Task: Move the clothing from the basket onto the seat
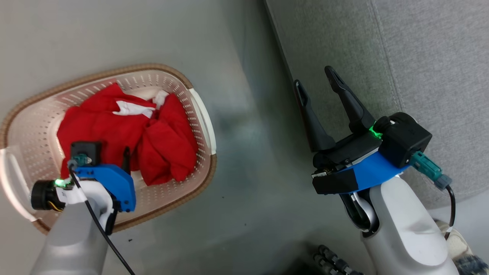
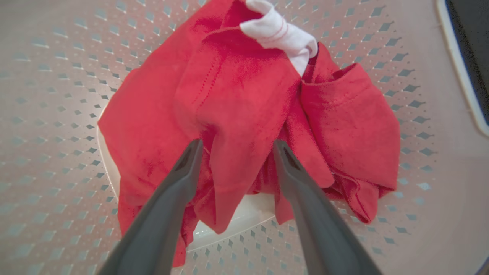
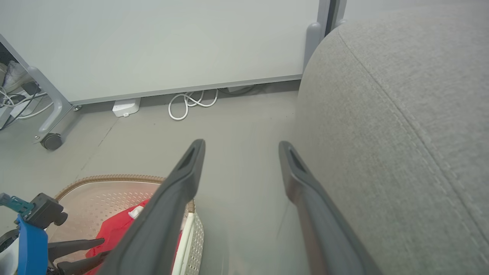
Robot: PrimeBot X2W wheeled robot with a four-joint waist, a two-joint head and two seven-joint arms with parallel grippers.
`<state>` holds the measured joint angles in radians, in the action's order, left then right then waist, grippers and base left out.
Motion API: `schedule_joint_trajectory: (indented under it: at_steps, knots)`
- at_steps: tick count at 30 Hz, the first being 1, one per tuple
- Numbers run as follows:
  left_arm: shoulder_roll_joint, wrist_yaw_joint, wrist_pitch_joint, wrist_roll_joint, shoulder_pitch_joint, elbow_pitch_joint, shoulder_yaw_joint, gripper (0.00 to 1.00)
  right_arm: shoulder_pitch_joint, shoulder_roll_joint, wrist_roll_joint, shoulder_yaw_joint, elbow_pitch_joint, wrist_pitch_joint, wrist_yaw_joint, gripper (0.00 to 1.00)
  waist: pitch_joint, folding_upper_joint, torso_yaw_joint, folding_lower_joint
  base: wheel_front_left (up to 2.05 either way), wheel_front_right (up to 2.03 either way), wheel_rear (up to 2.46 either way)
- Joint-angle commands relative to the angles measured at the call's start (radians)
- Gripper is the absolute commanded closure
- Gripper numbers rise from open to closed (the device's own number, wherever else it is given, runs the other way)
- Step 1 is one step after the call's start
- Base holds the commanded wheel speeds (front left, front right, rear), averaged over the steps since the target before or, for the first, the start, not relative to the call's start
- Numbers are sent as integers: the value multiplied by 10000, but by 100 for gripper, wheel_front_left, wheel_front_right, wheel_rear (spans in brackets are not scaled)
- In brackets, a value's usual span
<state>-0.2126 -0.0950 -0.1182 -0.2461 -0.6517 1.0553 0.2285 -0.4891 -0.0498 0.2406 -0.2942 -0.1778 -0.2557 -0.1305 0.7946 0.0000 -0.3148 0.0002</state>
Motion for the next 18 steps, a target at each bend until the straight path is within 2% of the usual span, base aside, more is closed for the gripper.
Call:
schedule_joint_trajectory:
  at_steps: [1, 4, 8, 17, 18]
  knots:
    - [-88, 58, 14, 0, -263, 18, -28, 0, -170, -9, 83, -21, 30, -39, -3, 0, 391, 0, -225, -2, 0, 0, 0]
    - [-270, 309, 98, 168, -561, 176, 88, 0, -220, -11, 214, -65, 47, -85, -5, 0, 682, 0, -271, -2, 0, 0, 0]
    - [-355, 403, 276, 103, -847, 362, 81, 0, -209, -11, 326, -147, -5, -105, -5, 0, 929, 0, -352, -2, 0, 0, 0]
    - [-435, 317, 296, -72, -1162, 583, 111, 0, -251, -11, 514, -132, 193, -108, -5, 0, 1167, 0, -456, -2, 0, 0, 0]
    - [-430, 310, 299, -84, -1154, 617, 112, 18, -259, -11, 520, -137, 192, -108, -5, 0, 1162, 0, -462, -2, 0, 0, 0]
